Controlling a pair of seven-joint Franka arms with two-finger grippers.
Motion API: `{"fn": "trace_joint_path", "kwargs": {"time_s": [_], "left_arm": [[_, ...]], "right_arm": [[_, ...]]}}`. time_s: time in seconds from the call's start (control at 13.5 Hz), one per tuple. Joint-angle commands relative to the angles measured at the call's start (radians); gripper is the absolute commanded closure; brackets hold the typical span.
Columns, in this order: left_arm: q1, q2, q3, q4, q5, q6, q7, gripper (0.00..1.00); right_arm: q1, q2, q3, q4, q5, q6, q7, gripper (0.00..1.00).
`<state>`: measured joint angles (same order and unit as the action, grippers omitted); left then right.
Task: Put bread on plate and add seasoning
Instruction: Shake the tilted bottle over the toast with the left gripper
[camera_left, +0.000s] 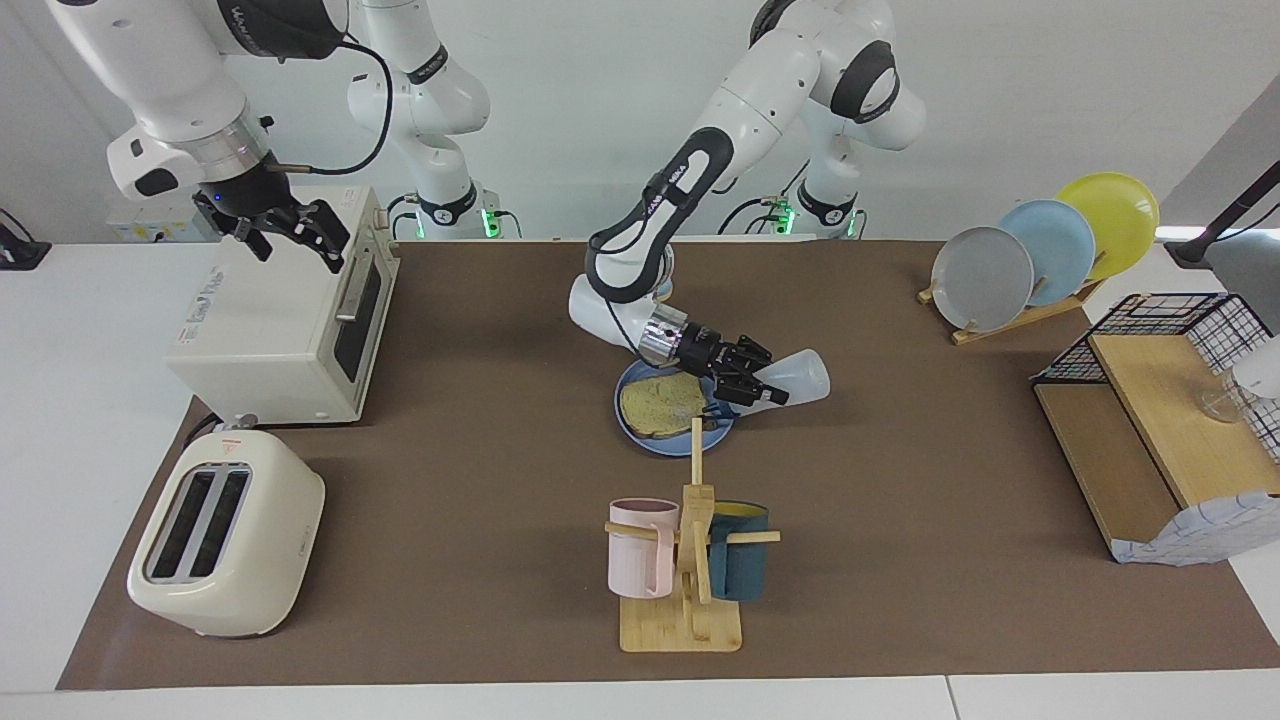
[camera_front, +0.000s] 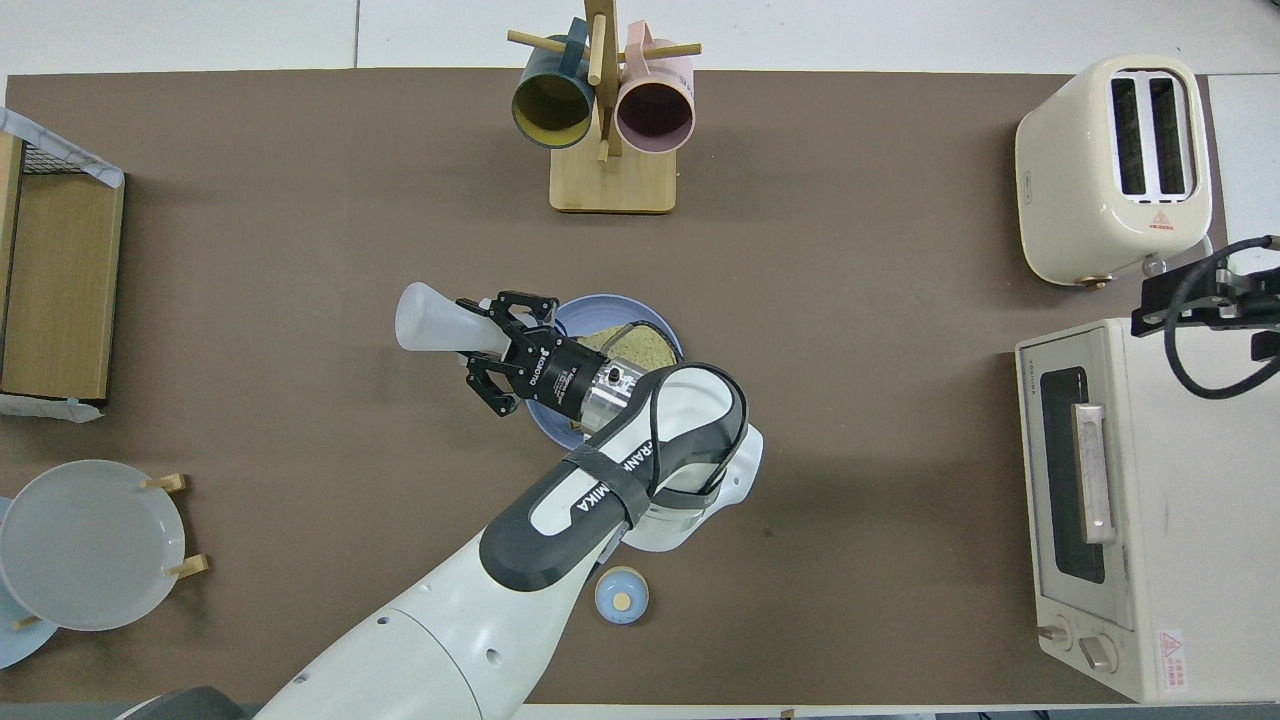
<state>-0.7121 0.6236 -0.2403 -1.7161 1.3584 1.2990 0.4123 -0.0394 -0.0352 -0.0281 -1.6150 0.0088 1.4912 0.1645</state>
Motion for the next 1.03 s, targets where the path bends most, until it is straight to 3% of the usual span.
{"fn": "trace_joint_path", "kwargs": {"time_s": [0.0, 0.37, 0.96], "left_arm": [[-0.059, 0.004, 0.01, 0.047, 0.01, -0.024, 0.0, 1.0], [-0.109, 0.005, 0.01, 0.061, 0.01, -0.018, 0.0, 1.0], [0.042, 0.018, 0.024, 0.036, 0.084, 0.054, -0.004, 1.0]], "right_arm": [[-0.025, -0.017, -0.03, -0.025, 0.028, 0.02, -0.1, 0.0], [-0.03, -0.018, -0.018, -0.025, 0.019, 0.021, -0.115, 0.0], [-0.017, -0.022, -0.015, -0.023, 0.013, 0.014, -0.119, 0.0]]}}
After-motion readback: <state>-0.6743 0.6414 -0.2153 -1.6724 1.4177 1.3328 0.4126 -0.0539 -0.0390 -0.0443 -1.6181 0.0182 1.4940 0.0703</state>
